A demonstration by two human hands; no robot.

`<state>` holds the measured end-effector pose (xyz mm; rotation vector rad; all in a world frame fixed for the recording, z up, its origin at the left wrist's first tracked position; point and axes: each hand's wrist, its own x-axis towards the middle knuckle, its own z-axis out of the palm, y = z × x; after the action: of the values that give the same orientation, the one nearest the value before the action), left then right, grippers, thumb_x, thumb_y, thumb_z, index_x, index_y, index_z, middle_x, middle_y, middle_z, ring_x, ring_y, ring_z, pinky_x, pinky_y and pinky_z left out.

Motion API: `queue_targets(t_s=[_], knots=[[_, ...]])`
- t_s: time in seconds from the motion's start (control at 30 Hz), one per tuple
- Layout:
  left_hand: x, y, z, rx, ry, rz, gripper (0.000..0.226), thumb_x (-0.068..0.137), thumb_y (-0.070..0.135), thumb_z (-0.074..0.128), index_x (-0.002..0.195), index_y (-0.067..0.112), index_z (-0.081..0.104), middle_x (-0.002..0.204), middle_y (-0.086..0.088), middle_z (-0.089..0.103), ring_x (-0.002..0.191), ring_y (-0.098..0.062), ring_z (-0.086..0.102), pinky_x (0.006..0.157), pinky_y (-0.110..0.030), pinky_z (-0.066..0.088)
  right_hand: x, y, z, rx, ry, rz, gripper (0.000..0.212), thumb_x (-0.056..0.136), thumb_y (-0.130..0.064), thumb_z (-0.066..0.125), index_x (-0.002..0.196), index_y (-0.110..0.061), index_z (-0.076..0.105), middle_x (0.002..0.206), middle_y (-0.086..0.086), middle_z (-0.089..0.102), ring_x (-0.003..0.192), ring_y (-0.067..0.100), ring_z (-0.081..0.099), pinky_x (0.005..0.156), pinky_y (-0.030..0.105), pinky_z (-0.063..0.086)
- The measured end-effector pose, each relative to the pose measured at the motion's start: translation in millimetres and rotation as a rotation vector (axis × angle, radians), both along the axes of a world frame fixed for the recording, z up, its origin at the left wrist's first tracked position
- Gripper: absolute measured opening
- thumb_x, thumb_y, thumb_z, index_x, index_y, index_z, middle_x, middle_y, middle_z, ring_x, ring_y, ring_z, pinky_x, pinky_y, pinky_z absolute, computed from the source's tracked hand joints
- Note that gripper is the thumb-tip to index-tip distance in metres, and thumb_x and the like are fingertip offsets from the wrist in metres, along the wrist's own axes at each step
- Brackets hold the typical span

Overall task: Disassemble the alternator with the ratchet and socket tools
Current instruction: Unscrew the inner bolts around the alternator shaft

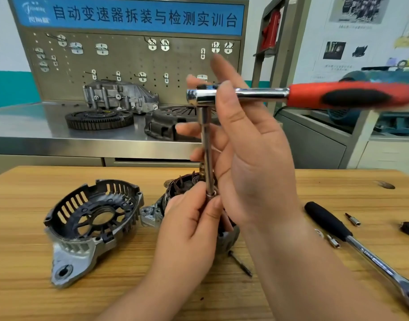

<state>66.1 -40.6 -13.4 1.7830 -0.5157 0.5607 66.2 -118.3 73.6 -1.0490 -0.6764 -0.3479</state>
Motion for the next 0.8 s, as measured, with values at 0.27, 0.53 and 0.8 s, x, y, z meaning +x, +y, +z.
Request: queue_targets(t_s=[0.27,0.53,0.8], knots=[[0.7,2.6,0.7,0.002,-0.03,-0.052,0.023,0.09,0.052,0.035,0.085,0.044,0.056,0.091,0.016,0.067,0.089,-0.008,0.061,0.086,-0.047,0.046,-0.6,-3.7,3.7,0.029,0.112,0.169,0.04,0.092,-0.042,0.042,0.117,-0.017,0.059,0.104,-0.001,0.072,0.058,0.014,0.066,0.048,0.021,0.047],[0.3,1.3,-1.1,0.07,-0.073,-0.002,0.038,0.09,0.047,0.032,0.091,0.02,0.059,0.09,0.017,0.066,0.087,-0.004,0.057,0.079,-0.037,0.045,0.7,-5.0,3.0,0.033,0.123,0.126,0.034,0.092,-0.041,0.047,0.113,-0.019,0.063,0.098,0.009,0.073,0.064,0.012,0.067,0.047,0.019,0.046],[1.9,1.9,-0.8,0.03,-0.027,0.008,0.037,0.086,0.054,0.034,0.084,0.024,0.055,0.074,0.016,0.065,0.076,-0.01,0.056,0.073,-0.038,0.044,-1.1,-6.1,4.2,0.065,0.054,0.053,0.025,0.091,-0.026,0.051,0.113,-0.029,0.063,0.109,-0.008,0.07,0.081,0.014,0.067,0.056,0.02,0.05]])
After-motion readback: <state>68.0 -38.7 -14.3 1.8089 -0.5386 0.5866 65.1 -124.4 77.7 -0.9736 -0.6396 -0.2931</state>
